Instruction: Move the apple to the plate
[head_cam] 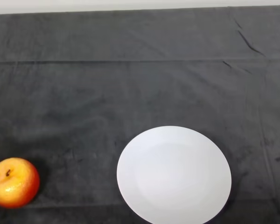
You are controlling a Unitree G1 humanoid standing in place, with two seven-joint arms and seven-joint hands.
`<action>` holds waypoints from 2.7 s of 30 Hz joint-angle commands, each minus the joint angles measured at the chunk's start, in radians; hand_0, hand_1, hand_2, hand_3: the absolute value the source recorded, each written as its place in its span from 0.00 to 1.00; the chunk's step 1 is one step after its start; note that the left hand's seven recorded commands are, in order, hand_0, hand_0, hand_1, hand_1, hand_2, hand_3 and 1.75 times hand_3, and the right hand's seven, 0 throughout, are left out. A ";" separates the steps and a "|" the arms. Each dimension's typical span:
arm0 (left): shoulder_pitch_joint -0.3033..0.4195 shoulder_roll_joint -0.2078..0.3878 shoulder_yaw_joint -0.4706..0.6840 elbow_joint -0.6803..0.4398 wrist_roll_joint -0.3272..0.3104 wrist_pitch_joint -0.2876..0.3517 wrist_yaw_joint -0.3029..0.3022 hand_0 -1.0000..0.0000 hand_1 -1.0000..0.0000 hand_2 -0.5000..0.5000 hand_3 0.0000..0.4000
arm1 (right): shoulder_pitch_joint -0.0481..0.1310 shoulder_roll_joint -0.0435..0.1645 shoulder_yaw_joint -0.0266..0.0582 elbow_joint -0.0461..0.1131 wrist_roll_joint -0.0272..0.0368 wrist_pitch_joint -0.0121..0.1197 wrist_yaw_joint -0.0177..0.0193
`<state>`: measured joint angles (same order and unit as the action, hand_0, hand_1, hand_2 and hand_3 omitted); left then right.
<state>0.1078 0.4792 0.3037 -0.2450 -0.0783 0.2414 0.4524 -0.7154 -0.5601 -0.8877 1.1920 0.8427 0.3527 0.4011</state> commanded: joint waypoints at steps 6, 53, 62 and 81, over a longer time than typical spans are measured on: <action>0.018 0.013 -0.099 -0.130 0.054 0.120 -0.040 1.00 1.00 0.50 0.00 | 0.006 -0.009 -0.0178 -0.006 0.0144 -0.006 -0.0004; 0.045 0.201 -0.444 -0.428 0.320 0.587 -0.312 1.00 1.00 0.50 0.00 | 0.003 -0.013 -0.0195 0.001 0.0163 -0.005 0.0014; 0.019 0.208 -0.442 -0.365 0.341 0.576 -0.336 0.00 0.02 0.49 1.00 | 0.002 -0.014 -0.0199 0.004 0.0165 -0.005 0.0024; -0.044 0.130 -0.366 -0.319 0.351 0.529 -0.317 0.00 0.00 0.50 1.00 | 0.002 -0.014 -0.0197 0.004 0.0160 -0.006 0.0030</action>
<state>0.0864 0.6150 -0.0938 -0.5812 0.2363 0.7749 0.1266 -0.7155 -0.5602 -0.8877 1.1921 0.8427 0.3527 0.4011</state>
